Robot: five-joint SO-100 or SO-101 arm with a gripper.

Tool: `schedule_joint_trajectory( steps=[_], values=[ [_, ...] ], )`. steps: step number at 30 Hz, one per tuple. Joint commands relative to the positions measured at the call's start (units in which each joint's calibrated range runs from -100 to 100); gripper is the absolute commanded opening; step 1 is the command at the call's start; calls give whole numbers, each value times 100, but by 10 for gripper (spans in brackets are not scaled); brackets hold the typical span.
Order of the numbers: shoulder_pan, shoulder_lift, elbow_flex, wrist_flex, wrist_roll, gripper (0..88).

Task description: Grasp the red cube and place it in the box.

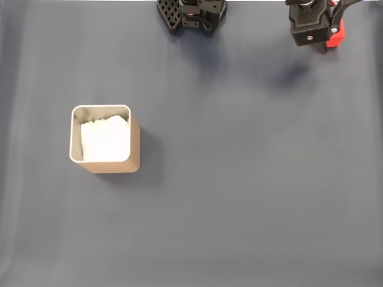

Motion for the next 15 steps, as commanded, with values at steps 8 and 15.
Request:
schedule_joint_trajectory(
  steps=[8, 15],
  values=[
    [47, 403, -723, -275, -15, 421],
    [47, 568, -878, -299, -39, 421]
  ],
)
